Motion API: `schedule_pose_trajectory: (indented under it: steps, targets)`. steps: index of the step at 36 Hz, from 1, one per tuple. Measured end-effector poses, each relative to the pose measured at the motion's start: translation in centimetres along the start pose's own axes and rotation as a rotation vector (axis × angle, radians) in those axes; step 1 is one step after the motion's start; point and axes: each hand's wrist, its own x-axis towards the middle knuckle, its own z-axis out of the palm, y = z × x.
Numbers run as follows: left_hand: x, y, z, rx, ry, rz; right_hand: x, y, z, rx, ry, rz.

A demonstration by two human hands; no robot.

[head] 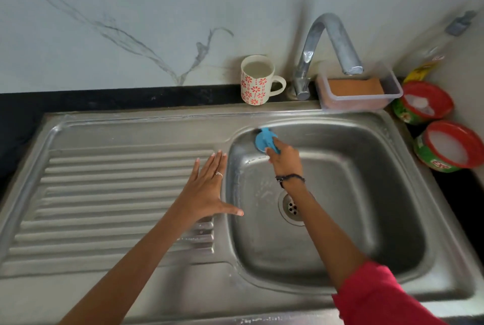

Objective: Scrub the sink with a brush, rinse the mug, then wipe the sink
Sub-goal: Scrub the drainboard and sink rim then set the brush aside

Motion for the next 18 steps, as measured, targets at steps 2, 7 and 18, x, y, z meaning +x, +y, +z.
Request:
schedule_pose_trajectory:
  steps: [2, 7, 18]
  targets:
    - [0.2, 0.0, -0.3, -0.021, 0.012, -0.024, -1.0, 0.0, -0.6, 0.076, 0.060, -0.041]
    - [-0.2, -0.2, -0.7, -0.047, -0.011, -0.104, -3.9, -1.8, 0.5, -0.030, -0.188, -0.299]
    - [-2.9, -2.4, 0.3, -0.132, -0.097, -0.086, -4.9, -3.3, 0.0, -0.105, -0.320, -0.295]
